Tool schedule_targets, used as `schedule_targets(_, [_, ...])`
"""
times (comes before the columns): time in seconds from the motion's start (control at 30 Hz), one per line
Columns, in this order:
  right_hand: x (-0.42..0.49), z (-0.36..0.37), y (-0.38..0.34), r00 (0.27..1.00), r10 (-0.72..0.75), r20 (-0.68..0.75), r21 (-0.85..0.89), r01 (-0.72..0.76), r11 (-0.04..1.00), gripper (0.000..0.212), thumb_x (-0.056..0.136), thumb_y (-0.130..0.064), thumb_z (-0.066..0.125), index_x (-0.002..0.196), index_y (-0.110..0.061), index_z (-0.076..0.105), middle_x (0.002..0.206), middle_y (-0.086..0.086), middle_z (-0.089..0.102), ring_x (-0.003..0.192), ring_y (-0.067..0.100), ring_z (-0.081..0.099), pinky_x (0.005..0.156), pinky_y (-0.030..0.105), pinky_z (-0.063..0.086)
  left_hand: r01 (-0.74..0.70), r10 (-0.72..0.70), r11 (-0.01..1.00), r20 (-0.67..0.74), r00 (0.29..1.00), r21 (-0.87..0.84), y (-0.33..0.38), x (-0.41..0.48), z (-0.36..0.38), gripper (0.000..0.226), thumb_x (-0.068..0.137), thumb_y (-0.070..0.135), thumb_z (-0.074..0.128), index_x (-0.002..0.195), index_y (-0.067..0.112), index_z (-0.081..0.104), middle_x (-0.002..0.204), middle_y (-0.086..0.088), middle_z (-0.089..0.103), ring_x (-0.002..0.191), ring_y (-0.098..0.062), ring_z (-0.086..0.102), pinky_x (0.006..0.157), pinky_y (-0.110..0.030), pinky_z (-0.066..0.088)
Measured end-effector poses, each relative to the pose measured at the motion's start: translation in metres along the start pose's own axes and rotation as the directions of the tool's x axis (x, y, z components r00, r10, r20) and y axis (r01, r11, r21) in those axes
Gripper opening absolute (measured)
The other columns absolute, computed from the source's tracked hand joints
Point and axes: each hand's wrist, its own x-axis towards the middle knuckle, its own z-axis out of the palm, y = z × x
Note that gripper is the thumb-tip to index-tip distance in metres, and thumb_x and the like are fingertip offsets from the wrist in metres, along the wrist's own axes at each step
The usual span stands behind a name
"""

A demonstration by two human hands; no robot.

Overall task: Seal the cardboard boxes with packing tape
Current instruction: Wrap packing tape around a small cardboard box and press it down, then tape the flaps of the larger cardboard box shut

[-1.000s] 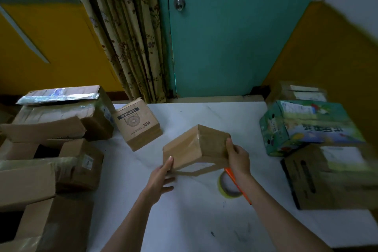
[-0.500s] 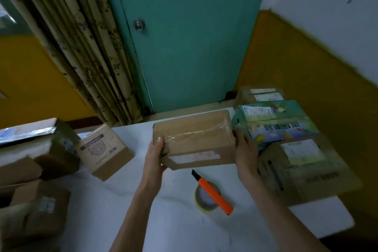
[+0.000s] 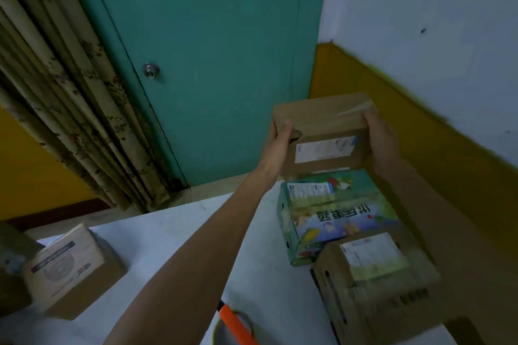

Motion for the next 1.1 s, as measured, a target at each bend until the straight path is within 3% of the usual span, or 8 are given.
schedule_targets(0.13, [0.054,0.000,0.009,0.996,0.003,-0.093,-0.043,-0.007,0.999,0.035,0.096,-0.047,0.057,0.109,-0.015,0.055,0.088,-0.004,0.058,0.074,0.009,0.057,0.054,0.025,0.041,0.011,-0.010,1.000,-0.015,1.000,0.030,-0.005,0.054,0.031,0.088,0.081,0.082,0.043,0.156,0.039,0.029,0.151,0.003,0.050,0.134,-0.024,0.052,0.114,-0.052,0.041])
schedule_targets(0.37, [0.095,0.003,0.059,0.988,0.126,-0.091,-0.110,-0.136,0.985,0.044,0.096,-0.039,0.061,0.127,-0.010,0.053,0.110,0.004,0.054,0.094,0.023,0.054,0.065,0.032,0.044,0.115,-0.114,0.991,-0.019,0.993,0.062,-0.043,0.092,0.050,0.076,0.098,0.068,0.037,0.161,0.030,0.019,0.160,0.000,0.038,0.143,-0.026,0.041,0.121,-0.047,0.030])
schedule_targets(0.5, [0.104,0.002,0.090,0.985,0.165,-0.048,-0.152,-0.171,0.973,0.060,0.083,-0.056,0.066,0.126,-0.016,0.058,0.120,0.005,0.064,0.103,0.026,0.063,0.089,0.048,0.055,0.159,-0.155,0.983,-0.050,0.987,0.091,-0.075,0.106,0.054,0.086,0.089,0.079,0.035,0.159,0.031,0.024,0.156,-0.004,0.045,0.140,-0.029,0.045,0.120,-0.049,0.031])
schedule_targets(0.63, [0.107,0.006,0.092,0.991,0.119,-0.066,-0.150,-0.128,0.980,0.046,0.091,-0.046,0.064,0.126,-0.018,0.060,0.118,0.004,0.063,0.105,0.025,0.062,0.093,0.047,0.053,0.175,-0.170,0.981,-0.053,0.984,0.089,-0.073,0.111,0.053,0.062,0.104,0.056,0.036,0.157,0.025,0.029,0.151,-0.006,0.048,0.138,-0.028,0.047,0.119,-0.045,0.033])
schedule_targets(0.77, [0.107,0.007,0.093,0.990,0.113,-0.084,-0.170,-0.126,0.977,0.052,0.090,-0.050,0.064,0.129,-0.017,0.056,0.123,0.005,0.062,0.107,0.025,0.062,0.092,0.046,0.053,0.166,-0.158,0.981,-0.079,0.984,0.104,-0.070,0.111,0.054,0.059,0.106,0.050,0.038,0.157,0.021,0.031,0.150,-0.008,0.049,0.138,-0.030,0.046,0.118,-0.043,0.033])
schedule_targets(0.87, [0.098,0.011,0.089,0.994,-0.015,-0.106,-0.333,-0.021,0.943,0.061,0.093,-0.052,0.060,0.138,-0.013,0.047,0.128,0.008,0.057,0.117,0.028,0.056,0.092,0.043,0.049,0.169,-0.158,0.979,-0.102,0.982,0.116,-0.066,0.108,0.052,0.069,0.103,0.058,0.039,0.160,0.020,0.025,0.158,-0.008,0.041,0.145,-0.031,0.039,0.121,-0.045,0.029])
schedule_targets(0.97, [0.084,0.014,0.083,0.946,-0.306,-0.104,-0.637,0.173,0.751,0.074,0.090,-0.053,0.061,0.145,-0.008,0.038,0.143,0.014,0.045,0.133,0.033,0.039,0.107,0.048,0.037,0.127,-0.103,0.983,-0.171,0.980,0.136,-0.060,0.097,0.039,0.081,0.101,0.063,0.039,0.163,0.018,0.012,0.167,-0.005,0.023,0.153,-0.027,0.024,0.125,-0.042,0.020])
schedule_targets(1.1, [0.053,0.034,0.066,0.869,-0.492,0.050,-0.657,0.399,0.639,0.058,0.090,-0.045,0.060,0.132,-0.007,0.053,0.139,0.016,0.050,0.132,0.033,0.039,0.109,0.048,0.036,0.022,0.008,0.991,-0.218,0.976,0.134,-0.043,0.065,0.005,0.072,0.104,0.055,0.040,0.162,0.019,0.018,0.167,-0.002,0.024,0.152,-0.020,0.024,0.125,-0.036,0.019])
